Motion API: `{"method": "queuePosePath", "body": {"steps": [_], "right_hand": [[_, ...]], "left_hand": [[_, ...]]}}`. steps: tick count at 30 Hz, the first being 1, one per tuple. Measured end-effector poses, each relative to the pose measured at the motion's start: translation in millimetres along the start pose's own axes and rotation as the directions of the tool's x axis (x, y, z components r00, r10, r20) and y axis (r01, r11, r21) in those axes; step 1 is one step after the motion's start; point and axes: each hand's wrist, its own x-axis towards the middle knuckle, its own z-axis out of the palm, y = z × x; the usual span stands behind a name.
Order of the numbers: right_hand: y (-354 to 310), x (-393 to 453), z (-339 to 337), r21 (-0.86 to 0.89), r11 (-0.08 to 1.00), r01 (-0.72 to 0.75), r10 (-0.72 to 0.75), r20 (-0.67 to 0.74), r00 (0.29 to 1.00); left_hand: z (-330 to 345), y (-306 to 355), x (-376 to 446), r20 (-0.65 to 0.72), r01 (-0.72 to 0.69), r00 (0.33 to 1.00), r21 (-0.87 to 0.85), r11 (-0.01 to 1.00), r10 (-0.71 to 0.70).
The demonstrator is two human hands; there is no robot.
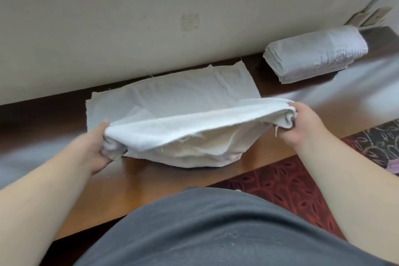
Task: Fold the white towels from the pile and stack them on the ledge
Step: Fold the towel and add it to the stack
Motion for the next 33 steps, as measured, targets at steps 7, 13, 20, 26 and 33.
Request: {"method": "queuePosePath", "body": {"steps": [7,13,20,26,33], "right_hand": [[-10,14,33,0.212,0.962,-0.173,0.165,0.055,0.985],[3,18,52,0.333,0.928,-0.168,0.169,0.028,0.985],[1,59,67,0.355,0.915,-0.191,0.156,0.124,0.98],[3,119,64,-0.211,0.957,-0.2,0.24,0.189,0.952],[3,156,54,-0.968,0.184,0.173,0.028,0.181,0.983]], "left_hand": [[22,46,-19,0.134,0.056,0.991,-0.202,0.978,-0.029],[46,50,-12,0.064,-0.013,0.997,-0.376,0.927,0.04],[73,76,12,-0.01,-0.15,0.986,-0.506,0.849,0.168],[80,54,32,0.113,-0.329,0.931,0.673,0.662,0.348],[71,7,40,0.495,-0.403,0.838,0.845,-0.351,0.23]]}}
